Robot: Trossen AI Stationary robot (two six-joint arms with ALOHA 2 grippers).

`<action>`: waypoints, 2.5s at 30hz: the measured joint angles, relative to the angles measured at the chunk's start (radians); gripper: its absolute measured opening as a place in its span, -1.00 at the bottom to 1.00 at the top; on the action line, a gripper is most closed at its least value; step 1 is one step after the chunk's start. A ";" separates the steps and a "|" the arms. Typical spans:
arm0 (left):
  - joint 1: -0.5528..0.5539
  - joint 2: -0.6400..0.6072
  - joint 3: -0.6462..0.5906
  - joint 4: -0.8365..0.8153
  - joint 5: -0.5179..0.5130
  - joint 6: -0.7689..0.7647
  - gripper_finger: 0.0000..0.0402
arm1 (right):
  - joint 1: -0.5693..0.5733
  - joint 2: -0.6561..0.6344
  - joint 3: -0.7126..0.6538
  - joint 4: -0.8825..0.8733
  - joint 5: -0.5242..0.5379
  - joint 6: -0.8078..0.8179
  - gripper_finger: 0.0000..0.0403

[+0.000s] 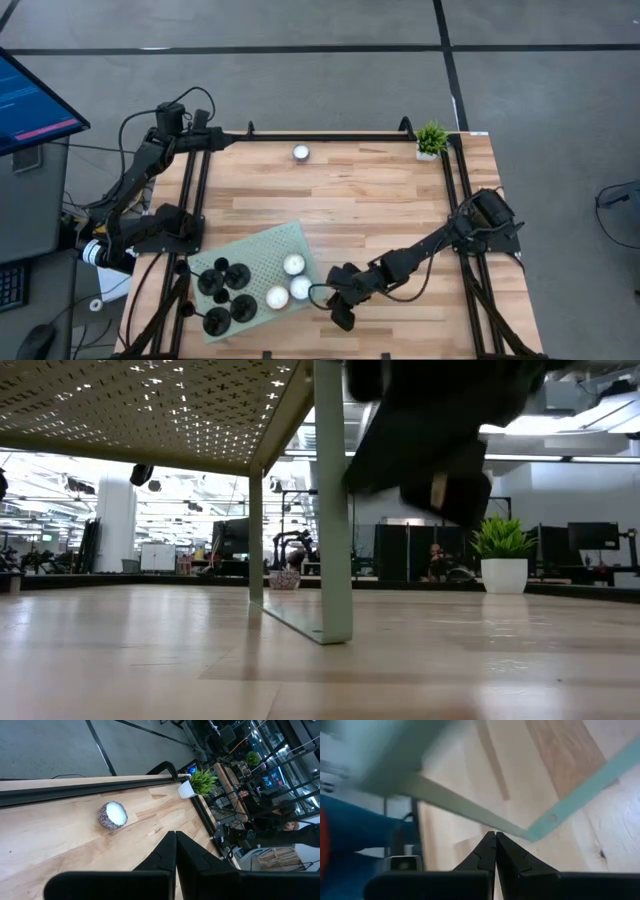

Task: Stock candles on shelf
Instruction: Adjust the shelf, then put the red scented candle on the shelf

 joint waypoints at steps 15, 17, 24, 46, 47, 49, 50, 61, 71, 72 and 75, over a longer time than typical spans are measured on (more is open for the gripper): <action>0.000 0.000 0.000 0.022 0.000 0.000 -0.99 | -0.285 -0.427 0.001 -0.506 0.203 -0.115 -1.00; 0.000 0.000 0.000 0.024 0.000 0.000 -0.99 | -0.390 -0.435 0.002 -0.507 0.209 -0.135 -1.00; 0.000 0.000 0.000 0.029 0.000 -0.004 -0.99 | -0.704 -0.347 0.038 -0.486 0.081 -0.203 -0.83; 0.000 0.000 0.000 0.039 -0.016 -0.008 -0.99 | -0.960 0.328 0.848 -0.791 -0.100 -0.226 0.04; 0.000 0.000 0.000 0.039 -0.016 -0.008 -0.98 | -0.961 0.347 0.870 -0.801 -0.102 -0.226 0.03; 0.000 0.000 0.000 0.044 -0.016 -0.008 -0.97 | -0.963 0.380 0.914 -0.813 -0.097 -0.219 0.02; 0.000 0.000 0.000 0.044 -0.016 -0.008 -0.97 | -0.962 0.395 0.934 -0.809 -0.088 -0.210 0.01; 0.000 0.000 0.000 0.060 -0.016 -0.008 -0.97 | -0.978 0.521 1.109 -0.958 0.025 -0.143 -0.11; 0.000 0.000 0.000 0.074 -0.016 -0.004 -0.98 | -1.014 0.521 1.109 -0.947 -0.027 -0.253 -0.16; 0.000 0.000 0.000 0.074 -0.016 -0.004 -0.97 | -1.014 0.521 1.109 -0.943 -0.027 -0.263 -0.16; 0.000 0.000 0.000 0.082 -0.016 -0.003 -0.96 | -1.019 0.521 1.109 -0.920 -0.029 -0.295 -0.16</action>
